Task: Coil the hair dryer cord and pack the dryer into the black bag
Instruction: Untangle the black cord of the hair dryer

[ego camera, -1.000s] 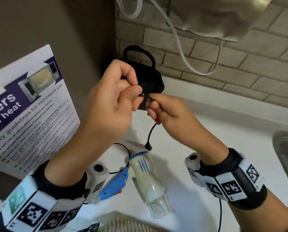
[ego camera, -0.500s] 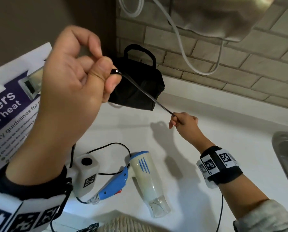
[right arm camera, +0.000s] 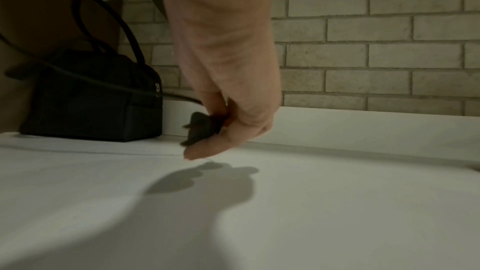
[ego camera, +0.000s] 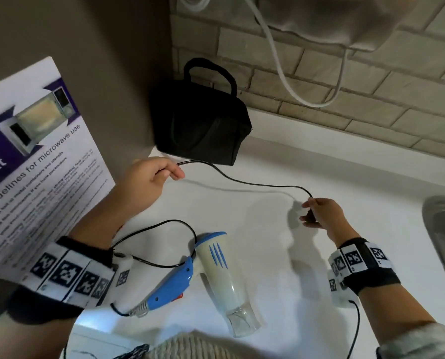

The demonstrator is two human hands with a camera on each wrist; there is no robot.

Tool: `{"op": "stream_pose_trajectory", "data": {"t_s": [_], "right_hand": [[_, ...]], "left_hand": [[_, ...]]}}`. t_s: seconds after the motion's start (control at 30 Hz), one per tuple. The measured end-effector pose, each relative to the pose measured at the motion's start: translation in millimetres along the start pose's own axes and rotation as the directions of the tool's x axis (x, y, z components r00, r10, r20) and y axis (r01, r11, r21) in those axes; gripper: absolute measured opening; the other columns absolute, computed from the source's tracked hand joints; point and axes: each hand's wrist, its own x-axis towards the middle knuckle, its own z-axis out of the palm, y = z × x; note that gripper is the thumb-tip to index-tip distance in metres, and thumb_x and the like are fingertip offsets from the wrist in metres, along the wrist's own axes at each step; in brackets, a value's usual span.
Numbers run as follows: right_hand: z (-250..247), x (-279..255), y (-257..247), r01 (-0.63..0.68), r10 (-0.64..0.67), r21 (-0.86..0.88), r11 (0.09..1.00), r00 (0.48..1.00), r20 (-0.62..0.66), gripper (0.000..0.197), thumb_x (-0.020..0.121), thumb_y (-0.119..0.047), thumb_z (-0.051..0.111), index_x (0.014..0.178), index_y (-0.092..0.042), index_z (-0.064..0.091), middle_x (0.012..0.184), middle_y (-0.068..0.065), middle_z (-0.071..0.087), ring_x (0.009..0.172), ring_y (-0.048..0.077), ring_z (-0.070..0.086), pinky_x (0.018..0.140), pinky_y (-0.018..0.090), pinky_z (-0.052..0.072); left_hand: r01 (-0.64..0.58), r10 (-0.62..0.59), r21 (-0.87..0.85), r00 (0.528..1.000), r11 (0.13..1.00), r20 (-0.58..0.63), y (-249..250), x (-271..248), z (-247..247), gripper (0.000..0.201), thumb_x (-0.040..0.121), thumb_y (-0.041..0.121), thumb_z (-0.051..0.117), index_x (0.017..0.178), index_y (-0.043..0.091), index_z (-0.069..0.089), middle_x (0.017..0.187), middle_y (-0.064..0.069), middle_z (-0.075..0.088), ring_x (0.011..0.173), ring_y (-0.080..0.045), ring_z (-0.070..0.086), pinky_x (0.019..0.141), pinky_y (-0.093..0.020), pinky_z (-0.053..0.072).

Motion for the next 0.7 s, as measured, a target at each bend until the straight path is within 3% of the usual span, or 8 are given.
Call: {"op": "stream_pose_trajectory", "data": {"t_s": [0.07,0.13,0.17,0.27,0.4,0.53,0.6,0.7], "right_hand": [[1.5,-2.9,0.8,-0.05,0.051,-0.03,0.998,0.997,0.056,0.031,0.099,-0.018,0.043,0.096,0.003,0.065,0.07,0.017,0.063,0.065,0.023,0.068,0.051,0.029,0.059],[7.4,-7.6,-2.6,-0.092,0.098,-0.055,0.994,0.988,0.122,0.028,0.099,-0.016,0.045,0.096,0.005,0.063,0.07,0.017,0.062,0.066,0.024,0.067,0.045,0.026,0.057],[10.7,-10.9,-5.2,-0.106,0.116,-0.069,0.992,0.982,0.152,0.025,0.098,-0.013,0.046,0.097,0.006,0.062,0.071,0.017,0.062,0.067,0.026,0.067,0.046,0.028,0.058],[20.3,-15.0,-9.2,-0.107,0.125,-0.105,0.989,0.976,0.179,0.016,0.095,-0.007,0.048,0.1,0.005,0.058,0.076,0.017,0.062,0.077,0.034,0.069,0.061,0.038,0.06],[29.4,-13.7,-2.8,-0.01,0.035,-0.164,0.986,0.988,0.153,0.019,0.096,-0.019,0.047,0.105,-0.004,0.054,0.096,0.019,0.063,0.074,0.031,0.07,0.065,0.042,0.061],[32.3,-16.6,-0.6,0.106,-0.087,-0.203,0.973,0.991,0.102,0.023,0.095,-0.025,0.049,0.11,-0.008,0.051,0.077,0.009,0.062,0.065,0.028,0.067,0.073,0.042,0.059],[31.7,-18.2,0.4,0.155,-0.129,-0.267,0.951,0.985,0.112,0.028,0.093,-0.024,0.05,0.116,-0.009,0.049,0.077,0.011,0.065,0.072,0.032,0.069,0.078,0.046,0.057],[29.1,-17.9,5.3,0.196,-0.169,-0.338,0.921,0.98,0.11,0.046,0.088,-0.028,0.052,0.13,-0.013,0.042,0.106,0.02,0.064,0.089,0.037,0.065,0.083,0.045,0.054]], "left_hand": [[0.026,-0.025,-0.023,0.999,0.999,0.033,-21.8,14.5,18.1,0.04,0.094,0.0,0.042,0.091,0.032,0.065,0.095,0.004,0.066,0.1,-0.01,0.063,0.085,-0.005,0.039],[0.041,-0.04,-0.011,0.997,0.999,0.067,-36.6,25.8,35.7,0.043,0.094,0.01,0.041,0.094,0.049,0.058,0.103,0.013,0.063,0.109,-0.025,0.058,0.099,-0.031,0.044],[0.063,-0.063,0.002,0.994,0.998,0.094,-39.0,30.2,44.2,0.041,0.095,0.012,0.041,0.099,0.049,0.057,0.109,0.014,0.061,0.113,-0.027,0.053,0.102,-0.039,0.043],[0.188,-0.206,0.109,0.962,0.976,0.182,-42.0,41.4,66.6,0.033,0.098,0.018,0.038,0.126,0.032,0.05,0.136,0.007,0.047,0.125,-0.025,0.035,0.108,-0.036,0.031],[0.287,-0.358,0.256,0.886,0.923,0.295,-53.0,49.8,79.6,0.038,0.098,0.037,0.033,0.136,0.035,0.039,0.147,0.008,0.036,0.134,-0.025,0.024,0.113,-0.043,0.023],[0.341,-0.457,0.343,0.816,0.875,0.355,-57.1,48.1,83.2,0.045,0.098,0.046,0.029,0.141,0.032,0.034,0.15,0.003,0.031,0.138,-0.028,0.021,0.113,-0.044,0.023],[0.315,-0.437,0.346,0.817,0.884,0.375,-59.1,47.2,81.9,0.045,0.098,0.046,0.028,0.14,0.032,0.036,0.153,0.006,0.029,0.138,-0.03,0.018,0.113,-0.043,0.021],[0.271,-0.371,0.299,0.858,0.915,0.356,-59.0,44.8,74.8,0.036,0.098,0.046,0.031,0.131,0.04,0.045,0.148,0.003,0.035,0.134,-0.03,0.024,0.114,-0.045,0.021]]}}
